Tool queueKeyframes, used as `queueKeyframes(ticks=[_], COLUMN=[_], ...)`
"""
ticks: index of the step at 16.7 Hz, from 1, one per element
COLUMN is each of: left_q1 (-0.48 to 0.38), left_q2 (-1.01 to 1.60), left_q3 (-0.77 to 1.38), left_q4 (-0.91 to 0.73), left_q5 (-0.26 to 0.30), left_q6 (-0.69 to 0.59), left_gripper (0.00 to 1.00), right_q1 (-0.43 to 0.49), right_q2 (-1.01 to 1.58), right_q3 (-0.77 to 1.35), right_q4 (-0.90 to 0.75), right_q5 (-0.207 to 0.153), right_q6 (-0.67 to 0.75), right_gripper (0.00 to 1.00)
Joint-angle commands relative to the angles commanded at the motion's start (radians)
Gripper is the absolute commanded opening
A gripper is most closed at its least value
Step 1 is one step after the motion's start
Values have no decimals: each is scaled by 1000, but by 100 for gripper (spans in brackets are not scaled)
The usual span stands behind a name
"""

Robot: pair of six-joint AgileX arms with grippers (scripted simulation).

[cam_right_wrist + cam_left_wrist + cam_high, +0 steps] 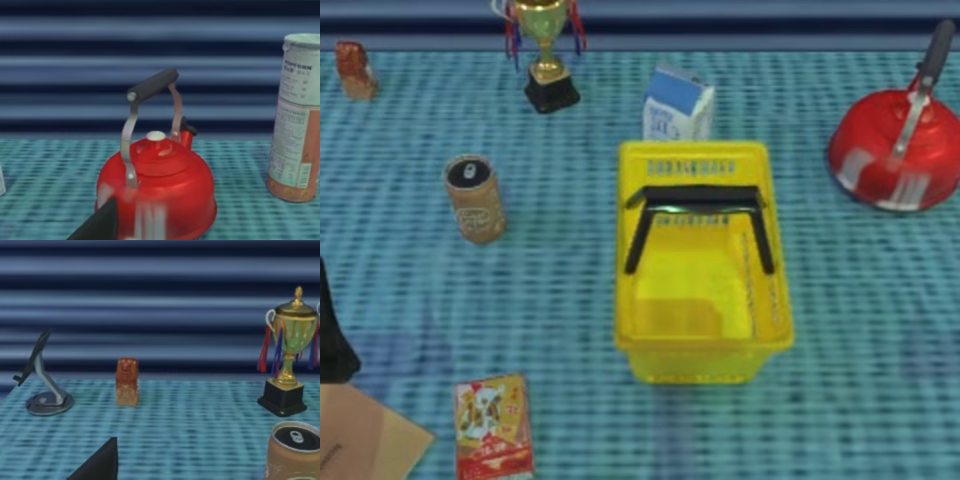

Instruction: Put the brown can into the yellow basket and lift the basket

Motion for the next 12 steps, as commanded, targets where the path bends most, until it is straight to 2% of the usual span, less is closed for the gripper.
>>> queueKeyframes(ticks=[6, 12], left_q1=[-17, -65], left_q2=[87, 478], left_q3=[91, 444], left_q4=[-49, -275], left_q5=[10, 24], left_q6=[22, 119], left_gripper=[100, 100], right_q1=[0, 0], right_q2=[0, 0], right_q3=[0, 0], right_q4=[0, 0], right_q5=[0, 0], right_q6=[0, 0], right_gripper=[100, 100])
